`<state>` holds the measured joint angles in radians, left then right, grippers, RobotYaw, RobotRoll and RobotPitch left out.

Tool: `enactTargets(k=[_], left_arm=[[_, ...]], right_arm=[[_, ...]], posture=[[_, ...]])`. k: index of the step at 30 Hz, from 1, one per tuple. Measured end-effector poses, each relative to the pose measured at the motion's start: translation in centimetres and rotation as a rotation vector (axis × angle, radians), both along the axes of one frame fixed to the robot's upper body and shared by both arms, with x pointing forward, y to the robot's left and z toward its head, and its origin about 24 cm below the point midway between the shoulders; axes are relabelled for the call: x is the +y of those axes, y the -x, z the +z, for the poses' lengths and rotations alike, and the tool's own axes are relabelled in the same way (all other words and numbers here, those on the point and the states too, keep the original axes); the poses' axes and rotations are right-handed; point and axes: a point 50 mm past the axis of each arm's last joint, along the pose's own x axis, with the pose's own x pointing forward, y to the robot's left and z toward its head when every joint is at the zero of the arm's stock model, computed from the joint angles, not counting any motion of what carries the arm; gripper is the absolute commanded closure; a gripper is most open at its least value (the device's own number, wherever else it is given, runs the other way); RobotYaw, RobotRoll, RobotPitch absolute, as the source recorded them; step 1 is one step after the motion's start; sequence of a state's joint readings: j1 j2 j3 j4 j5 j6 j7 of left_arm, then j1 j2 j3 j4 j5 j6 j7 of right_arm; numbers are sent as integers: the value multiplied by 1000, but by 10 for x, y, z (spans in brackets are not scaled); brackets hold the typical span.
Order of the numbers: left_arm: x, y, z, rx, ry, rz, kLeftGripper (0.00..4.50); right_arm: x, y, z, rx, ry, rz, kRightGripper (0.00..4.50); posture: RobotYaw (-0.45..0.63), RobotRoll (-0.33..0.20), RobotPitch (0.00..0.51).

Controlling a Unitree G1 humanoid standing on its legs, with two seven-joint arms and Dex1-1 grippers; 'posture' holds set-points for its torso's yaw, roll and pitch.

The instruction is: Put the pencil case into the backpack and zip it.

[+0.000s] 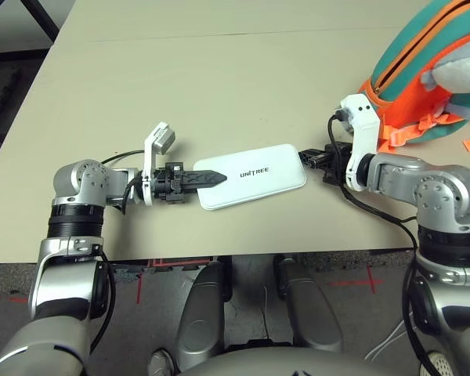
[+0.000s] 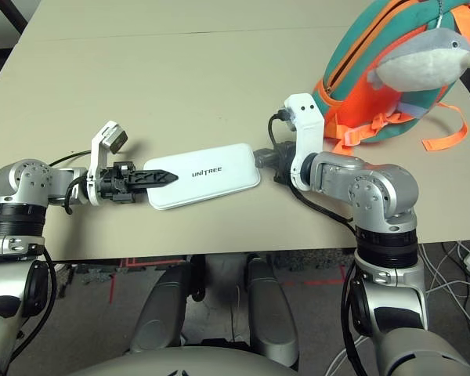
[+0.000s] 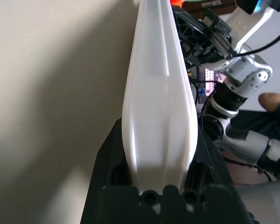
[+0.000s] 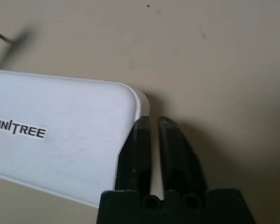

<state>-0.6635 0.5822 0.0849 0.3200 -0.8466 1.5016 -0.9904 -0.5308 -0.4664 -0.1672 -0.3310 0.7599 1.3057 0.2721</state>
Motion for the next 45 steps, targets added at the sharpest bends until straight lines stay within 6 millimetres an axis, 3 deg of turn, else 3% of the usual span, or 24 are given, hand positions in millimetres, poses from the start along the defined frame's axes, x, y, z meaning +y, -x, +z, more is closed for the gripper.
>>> enactTargets(k=[4, 8, 13, 19, 31, 45], left_arm=[[1, 0, 3, -14, -11, -1, 3175], [4, -2, 7, -31, -23, 4, 3175], [6, -11, 12, -48, -49, 16, 3178], [-3, -26, 14, -84, -62, 15, 3182], [-4, -32, 16, -125, -71, 31, 3187], [0, -26, 11, -137, -57, 54, 3188]], right_arm=[[-30, 33, 36, -91, -47, 74, 1625], [-81, 80, 66, -35, 16, 88, 57], [-133, 107, 108, -90, 120, -174, 0], [-171, 85, 105, -219, 183, -445, 0], [-152, 11, 95, -416, 104, -424, 0], [-159, -9, 92, -428, 150, -490, 0]], posture=[[-191, 0, 249], [-233, 0, 244], [-267, 0, 240], [-255, 0, 240], [-181, 0, 248], [-165, 0, 261]])
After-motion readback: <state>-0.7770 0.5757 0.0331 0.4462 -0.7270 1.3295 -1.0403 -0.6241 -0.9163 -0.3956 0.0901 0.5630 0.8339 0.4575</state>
